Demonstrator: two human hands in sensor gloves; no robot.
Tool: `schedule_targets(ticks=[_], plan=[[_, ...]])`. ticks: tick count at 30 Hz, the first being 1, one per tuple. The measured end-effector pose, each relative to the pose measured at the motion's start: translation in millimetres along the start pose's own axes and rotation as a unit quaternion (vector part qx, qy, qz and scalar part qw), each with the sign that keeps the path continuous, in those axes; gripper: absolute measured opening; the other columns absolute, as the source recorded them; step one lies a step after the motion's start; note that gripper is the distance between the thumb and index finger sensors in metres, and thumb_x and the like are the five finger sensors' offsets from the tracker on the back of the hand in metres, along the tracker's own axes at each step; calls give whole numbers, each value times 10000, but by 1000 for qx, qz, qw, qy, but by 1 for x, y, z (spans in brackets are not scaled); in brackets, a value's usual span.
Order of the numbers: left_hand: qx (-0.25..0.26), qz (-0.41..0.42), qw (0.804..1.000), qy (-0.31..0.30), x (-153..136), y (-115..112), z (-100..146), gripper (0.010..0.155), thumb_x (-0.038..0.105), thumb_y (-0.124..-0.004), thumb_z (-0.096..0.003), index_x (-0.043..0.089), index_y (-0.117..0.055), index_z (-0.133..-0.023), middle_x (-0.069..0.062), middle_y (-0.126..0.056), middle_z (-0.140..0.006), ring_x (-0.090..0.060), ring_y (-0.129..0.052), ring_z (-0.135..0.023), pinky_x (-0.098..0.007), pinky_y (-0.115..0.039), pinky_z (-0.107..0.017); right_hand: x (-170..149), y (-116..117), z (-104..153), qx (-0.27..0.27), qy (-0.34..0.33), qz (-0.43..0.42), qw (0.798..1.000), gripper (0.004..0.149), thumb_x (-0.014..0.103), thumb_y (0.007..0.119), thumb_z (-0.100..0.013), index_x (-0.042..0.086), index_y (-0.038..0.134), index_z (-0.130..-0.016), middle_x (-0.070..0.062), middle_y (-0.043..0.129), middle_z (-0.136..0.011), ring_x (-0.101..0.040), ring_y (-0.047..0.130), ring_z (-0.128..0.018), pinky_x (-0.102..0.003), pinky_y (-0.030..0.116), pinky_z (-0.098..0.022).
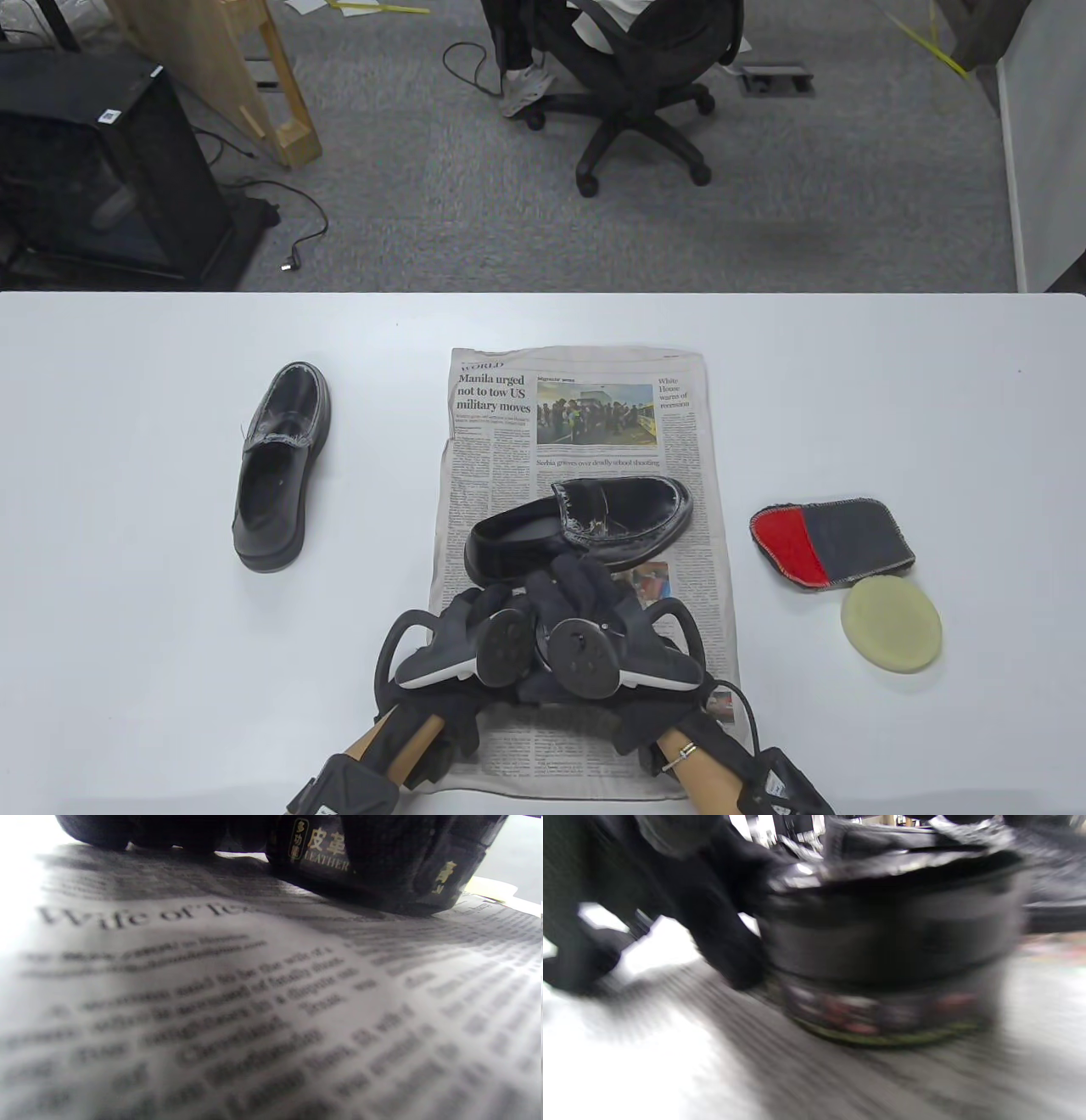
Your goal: Dip and apply leather care cream with polishing sponge on shoes
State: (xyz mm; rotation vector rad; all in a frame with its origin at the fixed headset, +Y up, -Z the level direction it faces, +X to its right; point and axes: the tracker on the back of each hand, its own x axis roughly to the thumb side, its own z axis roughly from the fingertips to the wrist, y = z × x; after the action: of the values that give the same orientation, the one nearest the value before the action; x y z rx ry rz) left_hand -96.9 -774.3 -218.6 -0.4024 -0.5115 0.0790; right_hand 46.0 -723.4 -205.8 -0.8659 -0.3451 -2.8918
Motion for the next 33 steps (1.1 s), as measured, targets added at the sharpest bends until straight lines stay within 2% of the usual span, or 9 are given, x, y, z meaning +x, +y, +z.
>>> schedule_targets(ticks=[3,5,7,11,13,17,21,28,33], plan=[[-1,0,1000,0,0,0,0,1033,554,-820,-428,14,-362,-1181,-374,-365,-1185,-631,-388,-997,-729,-479,-702,1,1,-3,17,-19,14,1000,1108,698,643,-439,21,195,-1194,-401,261,-1189,-679,381,-1008,-743,480,-689],[0,0,1000,0,0,0,0,1028,551,-819,-433,16,-360,-1181,-371,-363,-1187,-630,-387,-998,-728,-477,-703,-4,-8,1,12,-58,-60,996,908,568,775,-452,223,349,-1176,-235,299,-1238,-603,331,-1060,-737,429,-690],[0,0,1000,0,0,0,0,1026,549,-818,-434,16,-360,-1181,-372,-365,-1186,-629,-387,-998,-728,-476,-703,-6,-9,2,11,-85,-128,988,750,505,807,-471,294,499,-1122,-233,269,-1234,-612,281,-1052,-750,402,-670],[0,-1,1000,0,0,0,0,1027,550,-817,-436,14,-358,-1182,-371,-363,-1186,-630,-386,-997,-729,-475,-703,-4,-2,-2,21,-10,-19,1000,1158,724,617,-440,-28,183,-1207,-499,176,-1145,-752,283,-976,-805,448,-628],[-1,0,1000,0,0,0,0,1025,548,-818,-437,14,-359,-1181,-371,-361,-1186,-631,-385,-997,-729,-476,-703,-2,5,-8,47,-8,4,999,1106,722,629,-420,80,168,-1193,-449,238,-1169,-729,332,-989,-786,475,-639],[-1,-2,1000,1,0,0,0,1015,541,-818,-443,16,-359,-1181,-366,-362,-1185,-625,-384,-1000,-725,-477,-704,-8,-7,-4,22,-46,-84,995,912,587,786,-431,263,359,-1169,-352,177,-1182,-689,258,-1000,-780,451,-638],[-1,-3,1000,0,0,0,0,1015,541,-816,-446,14,-356,-1182,-368,-363,-1185,-627,-384,-998,-726,-475,-704,-4,-1,-10,41,-15,-38,998,1210,707,687,-397,-24,124,-1179,-529,153,-1108,-786,295,-945,-806,509,-612],[-3,-3,1000,-1,0,0,-1,1007,535,-814,-454,14,-354,-1181,-366,-358,-1186,-627,-383,-999,-725,-474,-705,-1,0,-20,51,-31,-18,998,1233,697,737,-395,-13,109,-1183,-493,271,-1141,-740,442,-950,-779,553,-657],[-3,-3,1000,-2,-1,0,0,1004,535,-810,-462,7,-350,-1182,-371,-353,-1188,-626,-378,-1000,-724,-472,-704,-13,-26,3,-5,-35,-23,999,1209,694,732,-397,10,124,-1187,-487,266,-1140,-736,426,-955,-777,541,-663]])
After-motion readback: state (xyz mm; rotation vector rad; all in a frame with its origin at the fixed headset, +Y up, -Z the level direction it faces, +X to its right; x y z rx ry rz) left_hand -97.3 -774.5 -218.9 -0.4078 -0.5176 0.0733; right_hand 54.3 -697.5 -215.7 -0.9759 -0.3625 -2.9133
